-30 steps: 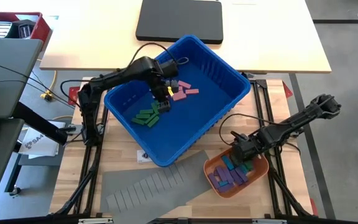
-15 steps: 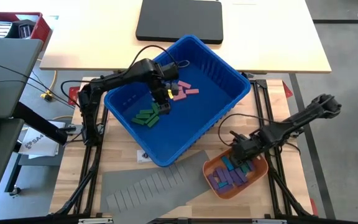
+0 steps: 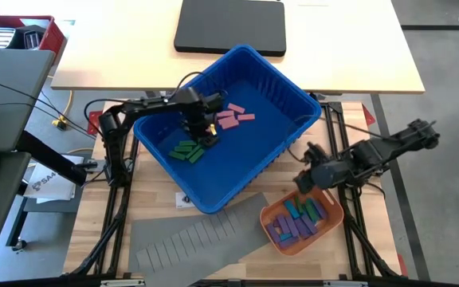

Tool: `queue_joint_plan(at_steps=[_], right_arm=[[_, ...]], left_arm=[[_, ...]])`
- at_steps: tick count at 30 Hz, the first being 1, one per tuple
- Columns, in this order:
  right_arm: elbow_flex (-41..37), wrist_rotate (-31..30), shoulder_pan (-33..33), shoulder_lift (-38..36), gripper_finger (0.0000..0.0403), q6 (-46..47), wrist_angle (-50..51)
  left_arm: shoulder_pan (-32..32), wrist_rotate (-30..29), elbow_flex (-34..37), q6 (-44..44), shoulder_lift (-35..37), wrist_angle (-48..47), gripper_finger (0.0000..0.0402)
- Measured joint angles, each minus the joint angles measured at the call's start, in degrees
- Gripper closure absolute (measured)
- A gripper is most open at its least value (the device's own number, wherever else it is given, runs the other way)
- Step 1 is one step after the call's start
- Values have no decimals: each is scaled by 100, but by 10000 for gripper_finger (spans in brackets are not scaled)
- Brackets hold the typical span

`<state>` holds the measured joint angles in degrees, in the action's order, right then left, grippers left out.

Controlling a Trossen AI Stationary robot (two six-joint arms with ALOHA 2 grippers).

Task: Sort blocks
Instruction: Put the green block into the orange bin

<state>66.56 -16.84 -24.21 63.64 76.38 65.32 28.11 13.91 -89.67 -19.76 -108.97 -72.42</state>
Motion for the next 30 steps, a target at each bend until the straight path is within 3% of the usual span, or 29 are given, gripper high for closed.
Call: queue_joint_plan(at_steps=[2,5,13,24,30], right_arm=[[135,-378,104,0,192,-67,140],[199,-478,322,2,192,-298,219],[204,-142,791,2,192,-1084,228],[204,-140,999,2,192,-1237,225],[204,-140,999,2,192,-1237,225]], left_arm=[[52,-353,238,-169,0,257,180],[125,-639,470,-292,0,280,183],[223,-491,1129,402,-2,519,193],[103,-564,1559,642,-1,1132,294],[91,-590,1591,655,2,1598,325]])
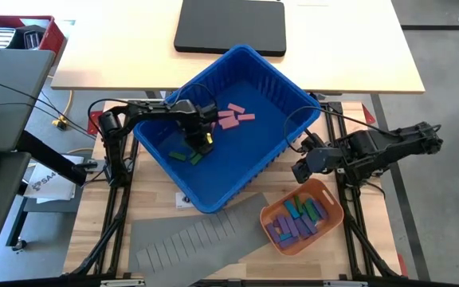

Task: Sort blocks
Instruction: Put the green block into the orange bin

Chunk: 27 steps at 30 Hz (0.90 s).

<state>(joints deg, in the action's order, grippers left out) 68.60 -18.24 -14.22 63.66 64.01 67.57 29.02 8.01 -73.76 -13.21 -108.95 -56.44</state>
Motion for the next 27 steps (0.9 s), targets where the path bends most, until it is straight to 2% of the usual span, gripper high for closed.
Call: queue_joint_plan(at_steps=[10,14,22,27], right_arm=[[0,163,0,0,192,44,-34],[0,358,0,0,192,44,-238],[66,507,113,-100,192,43,-852],[711,463,388,-112,192,-454,-830]], left_arm=[[-39,-7,-46,148,2,248,368],[-63,-30,-249,344,-2,128,370],[-55,-24,-1300,899,56,-833,370],[-74,95,-2358,1156,108,-1365,370]])
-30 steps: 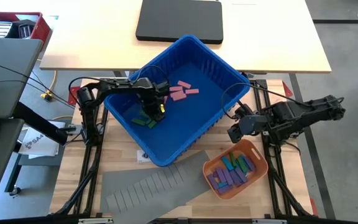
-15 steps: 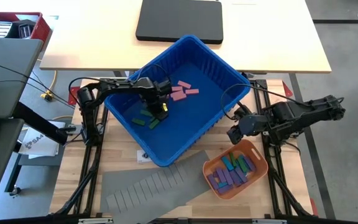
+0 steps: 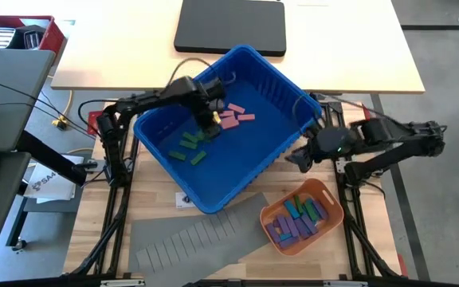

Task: Sort blocks
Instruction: Put the green block into the orange bin

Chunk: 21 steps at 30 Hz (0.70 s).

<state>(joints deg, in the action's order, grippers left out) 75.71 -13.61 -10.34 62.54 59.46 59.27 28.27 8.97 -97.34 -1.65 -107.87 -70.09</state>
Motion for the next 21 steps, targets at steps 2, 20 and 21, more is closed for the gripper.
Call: queue_joint_plan(at_steps=[2,20,21], right_arm=[[304,8,134,3,192,-478,-57],[1009,313,1369,384,192,-2947,-2334],[1009,314,1420,438,192,-2982,-2458]], left_arm=[[2,287,-459,103,28,-73,370],[-262,3160,-3036,-1778,36,3871,370],[-277,3265,-3032,-2013,36,4164,370]])
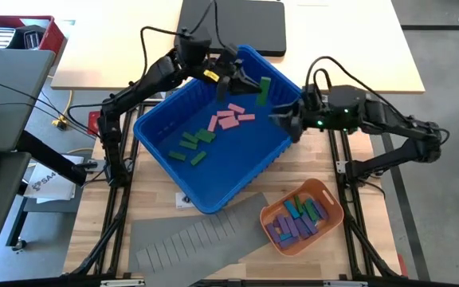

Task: Sort blocks
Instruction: Put the green block into the orange bin

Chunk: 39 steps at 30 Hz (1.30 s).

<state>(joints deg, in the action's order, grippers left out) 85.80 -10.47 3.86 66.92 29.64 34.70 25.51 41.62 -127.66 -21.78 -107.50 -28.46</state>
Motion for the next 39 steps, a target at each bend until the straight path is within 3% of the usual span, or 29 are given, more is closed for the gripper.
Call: queue_joint_plan(at_steps=[4,14,17,22,24,28,32,36,39], right_arm=[[-2,30,144,154,192,-163,-579],[-1,542,373,177,204,-630,-1182],[-1,723,398,205,243,-604,-1252],[-2,789,397,205,353,-514,-1265],[-2,783,371,195,357,-457,-1268],[-4,755,245,18,357,-2,-837],[0,941,-131,-223,357,549,327],[-172,1310,-845,-334,357,1464,1584],[-704,1581,-1585,-475,357,2425,1949]], left_arm=[[-102,136,31,-535,0,713,370],[-334,118,37,-610,-2,731,370],[-376,104,37,-610,-4,712,369],[-388,-54,37,-561,-4,631,357],[-382,-61,31,-483,-4,583,341],[-204,36,33,-293,-4,65,295],[153,-9,33,-256,-4,-722,258],[381,-6,33,65,-4,-1544,247],[491,-19,35,453,37,-1996,247]])
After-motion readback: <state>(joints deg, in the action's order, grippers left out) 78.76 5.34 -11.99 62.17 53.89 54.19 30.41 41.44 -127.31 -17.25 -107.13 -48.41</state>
